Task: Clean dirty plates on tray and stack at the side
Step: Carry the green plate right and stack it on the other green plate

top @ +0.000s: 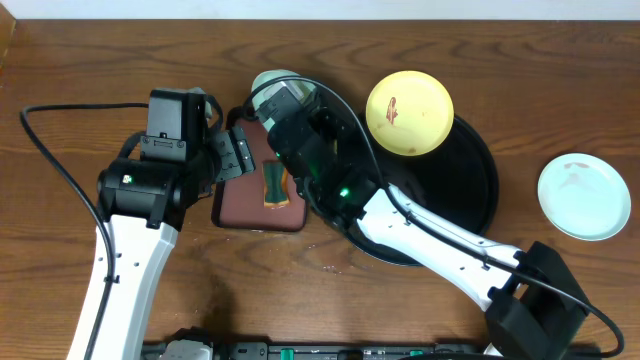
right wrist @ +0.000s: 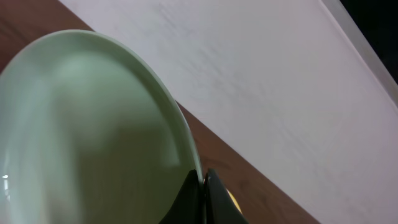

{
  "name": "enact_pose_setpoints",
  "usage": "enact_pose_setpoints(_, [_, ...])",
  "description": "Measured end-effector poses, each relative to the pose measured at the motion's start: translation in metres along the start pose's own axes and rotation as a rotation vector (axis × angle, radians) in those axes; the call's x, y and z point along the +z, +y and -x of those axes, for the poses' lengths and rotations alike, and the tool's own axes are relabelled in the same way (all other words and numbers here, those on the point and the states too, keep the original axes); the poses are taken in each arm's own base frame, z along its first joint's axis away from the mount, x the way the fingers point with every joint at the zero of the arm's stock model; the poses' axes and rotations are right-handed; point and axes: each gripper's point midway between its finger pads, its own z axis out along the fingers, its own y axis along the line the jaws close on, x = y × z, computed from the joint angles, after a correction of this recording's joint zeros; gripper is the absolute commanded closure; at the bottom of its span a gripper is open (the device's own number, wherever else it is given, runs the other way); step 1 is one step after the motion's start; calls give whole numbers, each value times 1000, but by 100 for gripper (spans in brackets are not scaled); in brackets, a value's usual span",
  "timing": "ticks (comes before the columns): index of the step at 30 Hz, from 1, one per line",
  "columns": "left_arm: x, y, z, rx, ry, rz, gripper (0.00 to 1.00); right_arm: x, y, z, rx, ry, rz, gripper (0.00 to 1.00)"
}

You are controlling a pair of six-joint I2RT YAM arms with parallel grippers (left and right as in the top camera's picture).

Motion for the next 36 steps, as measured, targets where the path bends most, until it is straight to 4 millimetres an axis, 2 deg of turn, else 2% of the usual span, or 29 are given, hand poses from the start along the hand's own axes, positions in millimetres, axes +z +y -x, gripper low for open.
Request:
enact_pose_setpoints(3, [0,0,0,0,0,0,16,4,-5,-8,29,30,-16,99])
enact_pose_setpoints(5, [0,0,0,0,1,0,16,8,-7,-23,46,80,-8,99])
enact_pose_setpoints(8, [0,0,0,0,0,0,16,17,-7,-60,86,205,44,99])
enact_pose_setpoints(11, [0,0,0,0,0,0,16,26,-10,-102,211,351,125,99])
enact_pose_setpoints(14, [0,0,0,0,0,0,16,34,-23,-126,405,444,212,99])
enact_pose_setpoints(17, [0,0,0,0,-1,-1,16,36,-60,-139,631,492,283,99])
enact_pose_setpoints(21, [0,0,0,0,0,0,16,22,-140,-155,914,494,286,99])
enact_pose_setpoints(22, [0,0,0,0,0,0,16,16,-163,-162,976,491,269,99])
enact_pose_setpoints(25, [0,0,0,0,0,0,16,-2,-213,-190,1108,517,205,99])
enact_pose_setpoints(29, [0,0,0,0,0,0,16,-27,-261,-255,1266,630,73,99])
enact_pose_setpoints(30, [0,0,0,0,0,0,16,-35,-278,-285,1321,671,-1,99])
enact_pose_setpoints(31, [0,0,0,0,-1,0,16,-42,-288,-305,1361,699,-45,99])
enact_pose_setpoints(36, [0,0,0,0,-1,0,16,-80,-308,-399,1536,840,-230,99])
